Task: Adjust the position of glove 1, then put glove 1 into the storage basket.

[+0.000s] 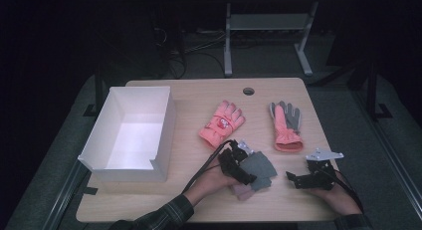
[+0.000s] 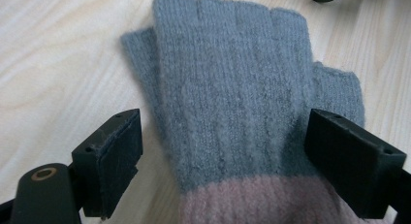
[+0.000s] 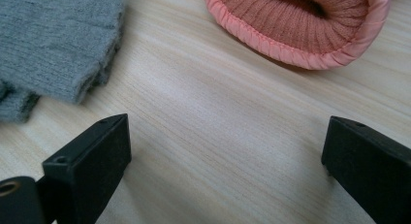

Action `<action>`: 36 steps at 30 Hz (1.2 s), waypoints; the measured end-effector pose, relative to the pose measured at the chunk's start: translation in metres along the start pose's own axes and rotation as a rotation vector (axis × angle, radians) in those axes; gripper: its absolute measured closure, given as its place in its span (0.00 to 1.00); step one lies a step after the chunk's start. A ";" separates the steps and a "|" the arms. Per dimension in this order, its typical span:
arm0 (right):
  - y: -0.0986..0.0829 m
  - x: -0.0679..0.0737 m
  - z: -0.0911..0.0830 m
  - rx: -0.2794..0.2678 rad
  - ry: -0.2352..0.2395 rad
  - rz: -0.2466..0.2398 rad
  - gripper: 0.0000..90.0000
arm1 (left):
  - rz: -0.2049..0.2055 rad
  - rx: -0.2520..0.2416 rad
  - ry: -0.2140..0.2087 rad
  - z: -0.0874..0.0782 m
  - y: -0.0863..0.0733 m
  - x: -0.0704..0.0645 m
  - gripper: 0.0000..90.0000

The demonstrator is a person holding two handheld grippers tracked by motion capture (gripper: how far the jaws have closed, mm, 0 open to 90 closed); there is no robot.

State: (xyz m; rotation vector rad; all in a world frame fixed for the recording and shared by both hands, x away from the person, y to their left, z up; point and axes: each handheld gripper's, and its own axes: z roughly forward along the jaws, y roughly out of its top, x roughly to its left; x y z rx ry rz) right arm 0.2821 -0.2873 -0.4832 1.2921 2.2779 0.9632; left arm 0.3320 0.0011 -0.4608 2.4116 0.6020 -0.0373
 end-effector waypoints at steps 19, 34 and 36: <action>0.000 0.001 0.000 -0.002 0.000 -0.002 0.03 | -0.025 0.008 -0.119 -0.004 -0.002 0.000 0.68; 0.000 0.001 0.000 -0.002 -0.002 0.001 0.03 | -0.045 0.002 -0.181 -0.016 -0.001 0.008 0.76; 0.000 0.001 0.000 -0.001 -0.002 0.001 0.03 | -0.059 -0.005 -0.183 -0.019 0.000 0.009 0.77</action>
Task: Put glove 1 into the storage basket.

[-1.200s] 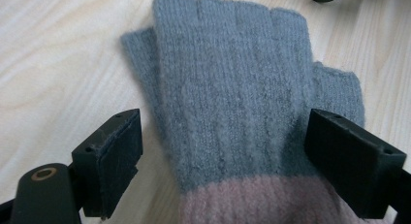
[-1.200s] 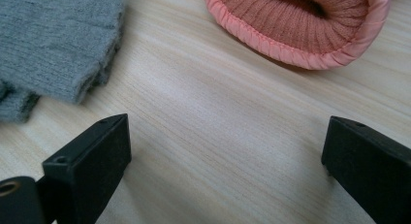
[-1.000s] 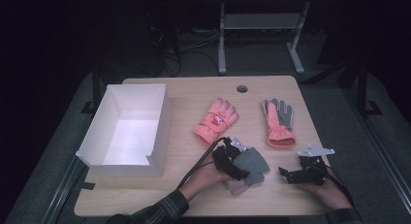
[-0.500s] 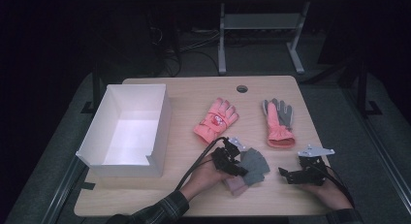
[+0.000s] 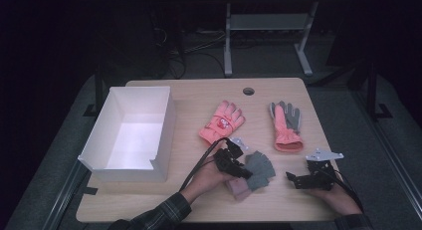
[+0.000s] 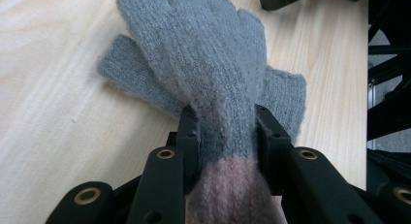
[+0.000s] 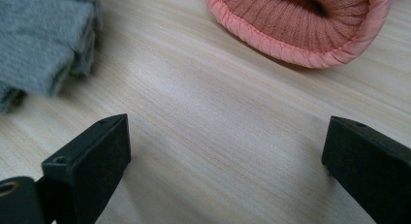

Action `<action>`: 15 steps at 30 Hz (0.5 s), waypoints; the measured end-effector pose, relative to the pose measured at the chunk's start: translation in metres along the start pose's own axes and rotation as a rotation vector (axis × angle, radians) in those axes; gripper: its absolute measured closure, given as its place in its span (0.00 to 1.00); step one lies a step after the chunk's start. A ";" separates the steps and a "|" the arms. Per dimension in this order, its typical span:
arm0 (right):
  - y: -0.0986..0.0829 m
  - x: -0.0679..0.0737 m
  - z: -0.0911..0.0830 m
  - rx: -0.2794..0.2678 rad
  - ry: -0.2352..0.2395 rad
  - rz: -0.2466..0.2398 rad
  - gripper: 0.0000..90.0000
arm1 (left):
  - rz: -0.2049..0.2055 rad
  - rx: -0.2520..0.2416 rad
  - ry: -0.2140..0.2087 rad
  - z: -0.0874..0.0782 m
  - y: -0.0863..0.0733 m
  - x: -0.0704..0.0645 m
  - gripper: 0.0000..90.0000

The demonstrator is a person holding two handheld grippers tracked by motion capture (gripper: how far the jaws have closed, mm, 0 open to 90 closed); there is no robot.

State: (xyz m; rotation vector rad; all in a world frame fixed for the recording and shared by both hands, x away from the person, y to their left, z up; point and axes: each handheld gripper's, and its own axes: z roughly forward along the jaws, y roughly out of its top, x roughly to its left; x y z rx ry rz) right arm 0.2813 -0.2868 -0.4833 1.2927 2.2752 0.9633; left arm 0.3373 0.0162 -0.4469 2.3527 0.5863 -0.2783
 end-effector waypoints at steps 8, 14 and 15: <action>0.000 0.000 0.000 -0.001 -0.004 0.004 0.03 | 0.013 -0.015 0.012 -0.014 0.004 -0.001 0.77; 0.000 0.001 0.000 0.000 -0.011 0.010 0.03 | 0.011 -0.031 0.029 -0.027 0.006 -0.004 0.77; 0.000 0.001 0.000 0.000 -0.011 0.011 0.03 | 0.012 -0.034 0.037 -0.033 0.007 -0.005 0.77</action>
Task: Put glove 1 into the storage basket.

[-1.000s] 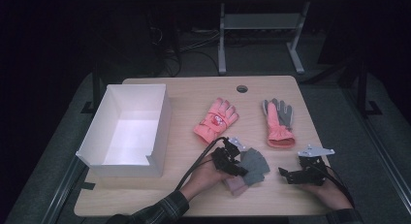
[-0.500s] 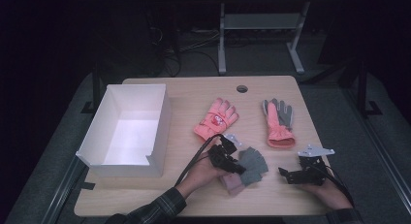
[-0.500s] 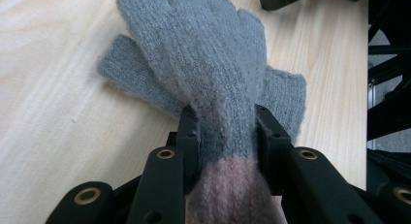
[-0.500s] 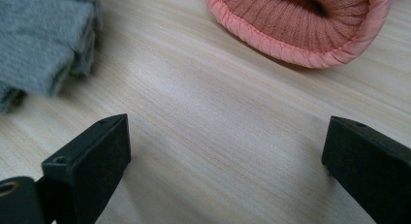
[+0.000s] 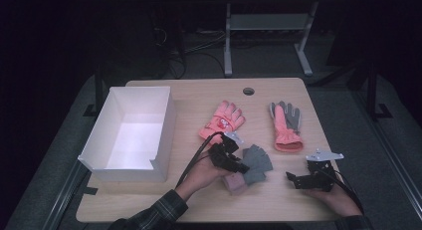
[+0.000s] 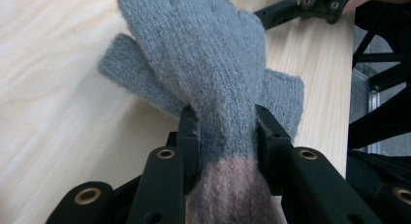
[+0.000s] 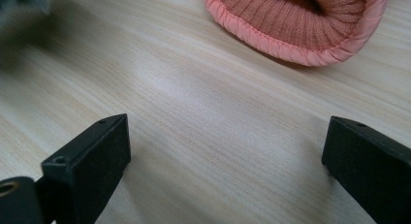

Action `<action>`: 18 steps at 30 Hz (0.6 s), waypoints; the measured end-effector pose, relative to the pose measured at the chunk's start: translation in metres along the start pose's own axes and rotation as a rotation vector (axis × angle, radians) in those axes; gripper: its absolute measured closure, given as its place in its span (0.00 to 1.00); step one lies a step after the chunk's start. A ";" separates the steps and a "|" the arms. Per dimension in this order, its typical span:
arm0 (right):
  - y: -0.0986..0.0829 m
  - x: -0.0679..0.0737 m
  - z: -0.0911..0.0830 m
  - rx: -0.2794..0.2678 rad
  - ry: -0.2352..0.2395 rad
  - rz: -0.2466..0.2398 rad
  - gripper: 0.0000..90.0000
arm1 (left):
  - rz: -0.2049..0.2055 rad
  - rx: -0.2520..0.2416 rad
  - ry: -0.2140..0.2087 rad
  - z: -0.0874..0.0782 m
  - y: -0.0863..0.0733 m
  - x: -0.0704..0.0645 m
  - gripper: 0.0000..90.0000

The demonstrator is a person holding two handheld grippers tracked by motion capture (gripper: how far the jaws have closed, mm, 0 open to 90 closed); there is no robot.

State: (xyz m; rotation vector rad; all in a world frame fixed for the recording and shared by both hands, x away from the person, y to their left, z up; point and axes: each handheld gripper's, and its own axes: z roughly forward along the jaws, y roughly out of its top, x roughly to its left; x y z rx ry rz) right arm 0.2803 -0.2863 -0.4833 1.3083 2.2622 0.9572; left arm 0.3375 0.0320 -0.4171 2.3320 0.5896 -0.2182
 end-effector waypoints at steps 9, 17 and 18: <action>0.002 0.000 0.002 0.003 0.002 -0.002 0.02 | -0.001 -0.043 0.034 -0.035 0.003 0.001 0.76; 0.002 0.000 0.002 0.003 0.002 -0.001 0.02 | -0.027 -0.070 0.072 -0.062 0.000 0.005 0.76; 0.002 0.000 0.002 0.003 0.003 -0.001 0.02 | -0.033 -0.070 0.077 -0.065 -0.001 0.006 0.76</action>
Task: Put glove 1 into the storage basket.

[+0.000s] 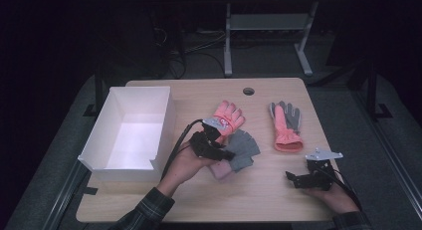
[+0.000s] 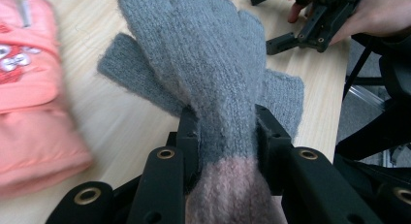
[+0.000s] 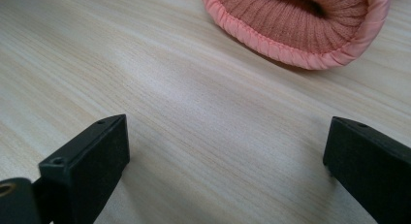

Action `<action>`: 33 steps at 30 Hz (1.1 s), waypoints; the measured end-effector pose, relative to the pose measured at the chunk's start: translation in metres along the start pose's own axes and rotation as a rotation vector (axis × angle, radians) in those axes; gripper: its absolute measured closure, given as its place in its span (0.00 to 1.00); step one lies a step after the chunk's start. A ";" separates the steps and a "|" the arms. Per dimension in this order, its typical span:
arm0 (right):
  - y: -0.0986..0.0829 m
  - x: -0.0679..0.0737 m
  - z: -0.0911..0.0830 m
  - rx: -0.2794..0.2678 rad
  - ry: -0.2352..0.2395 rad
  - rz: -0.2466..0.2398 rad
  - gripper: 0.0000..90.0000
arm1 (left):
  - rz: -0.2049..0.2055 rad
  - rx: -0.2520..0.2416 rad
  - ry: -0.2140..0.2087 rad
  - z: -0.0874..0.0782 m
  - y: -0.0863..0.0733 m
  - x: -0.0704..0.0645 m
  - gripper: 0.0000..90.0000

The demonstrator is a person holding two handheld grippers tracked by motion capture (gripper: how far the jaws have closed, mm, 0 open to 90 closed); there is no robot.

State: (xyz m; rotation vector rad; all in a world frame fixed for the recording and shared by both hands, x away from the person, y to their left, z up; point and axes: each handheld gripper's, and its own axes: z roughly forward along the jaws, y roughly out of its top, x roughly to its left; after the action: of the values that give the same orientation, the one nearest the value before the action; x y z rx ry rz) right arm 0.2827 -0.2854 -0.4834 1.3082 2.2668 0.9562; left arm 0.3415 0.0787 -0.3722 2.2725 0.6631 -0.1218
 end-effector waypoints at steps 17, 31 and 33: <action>0.000 0.000 0.000 0.001 0.001 -0.003 0.02 | -0.087 -0.113 0.107 -0.077 -0.004 0.030 0.76; 0.002 -0.001 0.002 0.002 0.002 -0.002 0.02 | -0.139 -0.160 0.197 -0.122 -0.007 0.057 0.76; 0.002 -0.001 0.002 0.002 0.002 -0.003 0.02 | -0.150 -0.171 0.210 -0.130 -0.010 0.059 0.76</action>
State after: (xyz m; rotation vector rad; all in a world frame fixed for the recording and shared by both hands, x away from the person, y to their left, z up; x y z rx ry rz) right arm 0.2851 -0.2848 -0.4833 1.3055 2.2706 0.9548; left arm 0.3733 0.2001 -0.3027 2.0866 0.9185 0.1005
